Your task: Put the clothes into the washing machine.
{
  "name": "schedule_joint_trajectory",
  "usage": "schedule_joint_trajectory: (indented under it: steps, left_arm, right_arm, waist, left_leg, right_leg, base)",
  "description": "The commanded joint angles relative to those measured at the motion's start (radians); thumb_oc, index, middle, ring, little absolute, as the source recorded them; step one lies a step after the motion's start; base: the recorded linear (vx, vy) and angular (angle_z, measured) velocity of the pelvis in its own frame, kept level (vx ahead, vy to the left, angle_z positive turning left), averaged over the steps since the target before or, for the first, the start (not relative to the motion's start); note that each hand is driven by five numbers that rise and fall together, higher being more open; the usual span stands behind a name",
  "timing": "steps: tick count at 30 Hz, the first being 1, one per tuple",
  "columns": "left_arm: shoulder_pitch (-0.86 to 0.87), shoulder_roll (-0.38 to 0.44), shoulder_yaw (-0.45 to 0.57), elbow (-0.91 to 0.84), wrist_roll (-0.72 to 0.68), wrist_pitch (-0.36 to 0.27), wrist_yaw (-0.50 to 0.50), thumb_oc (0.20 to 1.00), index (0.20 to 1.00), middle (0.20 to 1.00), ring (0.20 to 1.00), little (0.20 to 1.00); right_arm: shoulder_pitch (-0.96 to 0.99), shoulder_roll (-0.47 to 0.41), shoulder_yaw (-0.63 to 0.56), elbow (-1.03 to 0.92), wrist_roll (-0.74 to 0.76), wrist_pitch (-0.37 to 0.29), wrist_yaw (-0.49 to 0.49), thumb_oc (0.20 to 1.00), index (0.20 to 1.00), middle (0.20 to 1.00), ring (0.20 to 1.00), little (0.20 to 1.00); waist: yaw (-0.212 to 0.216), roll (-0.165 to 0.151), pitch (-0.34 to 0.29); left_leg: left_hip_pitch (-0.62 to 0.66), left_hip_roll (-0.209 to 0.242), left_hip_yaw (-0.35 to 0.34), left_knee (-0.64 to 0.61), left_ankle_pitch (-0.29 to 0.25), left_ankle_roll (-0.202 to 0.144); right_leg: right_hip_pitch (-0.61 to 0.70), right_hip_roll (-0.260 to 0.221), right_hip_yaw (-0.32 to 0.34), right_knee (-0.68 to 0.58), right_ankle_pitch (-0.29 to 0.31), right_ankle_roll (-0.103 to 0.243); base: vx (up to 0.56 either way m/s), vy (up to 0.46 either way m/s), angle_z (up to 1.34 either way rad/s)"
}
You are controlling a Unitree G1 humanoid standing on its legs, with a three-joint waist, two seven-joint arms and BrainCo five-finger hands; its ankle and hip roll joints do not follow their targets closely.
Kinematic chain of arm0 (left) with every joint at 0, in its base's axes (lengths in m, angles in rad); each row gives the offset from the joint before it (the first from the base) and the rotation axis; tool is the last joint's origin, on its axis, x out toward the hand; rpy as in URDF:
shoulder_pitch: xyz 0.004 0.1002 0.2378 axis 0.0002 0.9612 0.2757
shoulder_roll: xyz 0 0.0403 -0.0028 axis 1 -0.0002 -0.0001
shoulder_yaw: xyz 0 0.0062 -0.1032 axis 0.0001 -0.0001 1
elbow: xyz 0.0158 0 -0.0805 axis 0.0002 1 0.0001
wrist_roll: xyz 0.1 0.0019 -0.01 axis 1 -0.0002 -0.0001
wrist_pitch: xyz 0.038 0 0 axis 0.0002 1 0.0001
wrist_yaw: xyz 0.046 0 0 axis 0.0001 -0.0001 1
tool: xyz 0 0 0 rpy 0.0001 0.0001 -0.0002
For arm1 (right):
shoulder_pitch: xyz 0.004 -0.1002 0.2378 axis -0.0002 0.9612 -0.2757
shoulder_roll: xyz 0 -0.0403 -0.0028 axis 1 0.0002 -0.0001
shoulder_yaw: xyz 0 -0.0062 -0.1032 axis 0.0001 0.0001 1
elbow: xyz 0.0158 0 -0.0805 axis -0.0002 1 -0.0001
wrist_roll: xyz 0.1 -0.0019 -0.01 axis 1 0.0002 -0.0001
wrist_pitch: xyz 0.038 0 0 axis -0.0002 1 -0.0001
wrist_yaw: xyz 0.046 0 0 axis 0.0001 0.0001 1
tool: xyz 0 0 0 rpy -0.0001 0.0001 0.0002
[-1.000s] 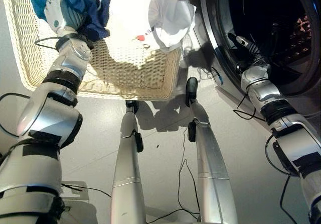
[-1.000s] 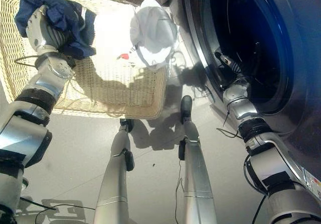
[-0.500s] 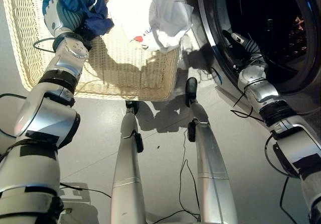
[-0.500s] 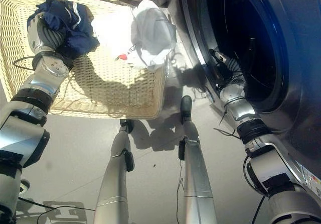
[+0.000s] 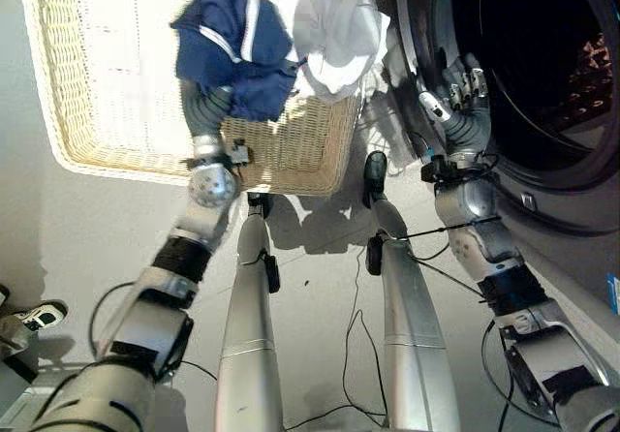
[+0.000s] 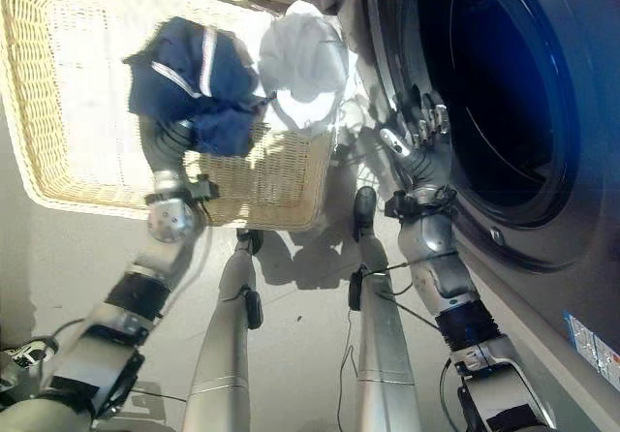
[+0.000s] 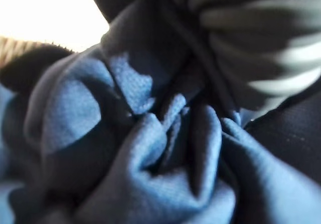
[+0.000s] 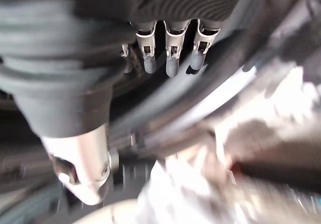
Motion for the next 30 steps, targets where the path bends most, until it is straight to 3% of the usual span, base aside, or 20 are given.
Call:
schedule_joint_trajectory:
  steps: [1,3,7,16,21,24,29,30]
  left_arm:
    - [-0.023,0.021,0.008,-0.166,0.075,-0.101,-0.102,0.200,0.200,0.200,0.200,0.200]
    - [0.000,0.014,0.008,-0.241,0.050,-0.094,-0.197,0.200,0.200,0.200,0.200,0.200]
    - [0.024,0.011,-0.007,-0.336,0.042,-0.059,-0.285,0.200,0.200,0.200,0.200,0.200]
    - [0.037,0.024,-0.046,-0.432,0.052,-0.031,-0.369,0.200,0.200,0.200,0.200,0.200]
    - [0.031,0.027,-0.063,-0.454,0.119,-0.006,-0.339,0.200,0.200,0.200,0.200,0.200]
    - [0.009,0.054,-0.087,-0.449,0.275,0.022,-0.237,0.200,0.200,0.200,0.200,0.200]
    - [-0.015,0.089,-0.111,-0.435,0.388,0.039,-0.170,0.200,0.200,0.200,0.200,0.200]
    - [-0.028,0.100,-0.125,-0.428,0.473,0.059,-0.129,0.200,0.200,0.200,0.200,0.200]
  right_arm:
    - [0.030,0.001,-0.022,-0.138,-0.061,0.003,0.081,1.000,1.000,1.000,1.000,1.000]
    - [0.040,-0.004,-0.018,-0.179,-0.040,0.040,0.159,1.000,1.000,1.000,1.000,1.000]
    - [0.053,-0.019,-0.004,-0.239,-0.009,0.080,0.262,1.000,1.000,1.000,1.000,1.000]
    - [0.036,-0.068,0.049,-0.295,0.072,0.177,0.399,1.000,1.000,1.000,1.000,1.000]
    - [0.029,-0.072,0.076,-0.303,0.105,0.204,0.466,1.000,1.000,1.000,1.000,1.000]
    - [0.014,-0.083,0.103,-0.323,0.147,0.213,0.515,1.000,1.000,1.000,1.000,1.000]
    - [-0.008,-0.092,0.132,-0.331,0.211,0.210,0.554,1.000,1.000,1.000,1.000,1.000]
    - [-0.014,-0.086,0.141,-0.333,0.223,0.204,0.560,1.000,1.000,1.000,1.000,1.000]
  waist:
    - [0.010,-0.007,-0.007]
    - [0.014,-0.006,-0.007]
    - [0.019,-0.003,-0.007]
    - [0.028,0.000,-0.007]
    - [0.033,0.001,-0.007]
    - [0.035,-0.002,-0.007]
    - [0.040,0.003,-0.007]
    - [0.041,0.003,-0.007]
  left_leg:
    - [0.003,-0.106,-0.042,0.050,-0.065,0.077]
    - [0.005,-0.110,-0.043,0.052,-0.062,0.080]
    - [0.003,-0.120,-0.047,0.062,-0.057,0.086]
    - [0.005,-0.131,-0.052,0.072,-0.048,0.088]
    - [0.005,-0.135,-0.056,0.075,-0.046,0.088]
    - [0.001,-0.136,-0.059,0.081,-0.043,0.086]
    - [-0.002,-0.137,-0.061,0.086,-0.041,0.084]
    - [-0.005,-0.137,-0.060,0.092,-0.041,0.083]
  right_leg:
    - [0.073,0.052,-0.092,-0.066,0.051,0.061]
    - [0.076,0.046,-0.098,-0.065,0.055,0.062]
    - [0.075,0.040,-0.103,-0.059,0.063,0.065]
    - [0.085,0.032,-0.110,-0.065,0.072,0.068]
    - [0.086,0.028,-0.116,-0.064,0.074,0.069]
    - [0.085,0.026,-0.120,-0.063,0.076,0.069]
    - [0.084,0.025,-0.124,-0.060,0.075,0.069]
    - [0.082,0.023,-0.126,-0.058,0.074,0.069]
  base:
    - [0.02,-0.053,0.03]
    - [0.01,-0.043,0.04]
    - [0.01,-0.034,0.07]
    - [0.01,-0.017,0.05]
    - [0.00,-0.008,0.02]
    - [0.00,-0.011,0.01]
    - [0.00,0.000,0.00]
    - [0.00,0.000,0.00]
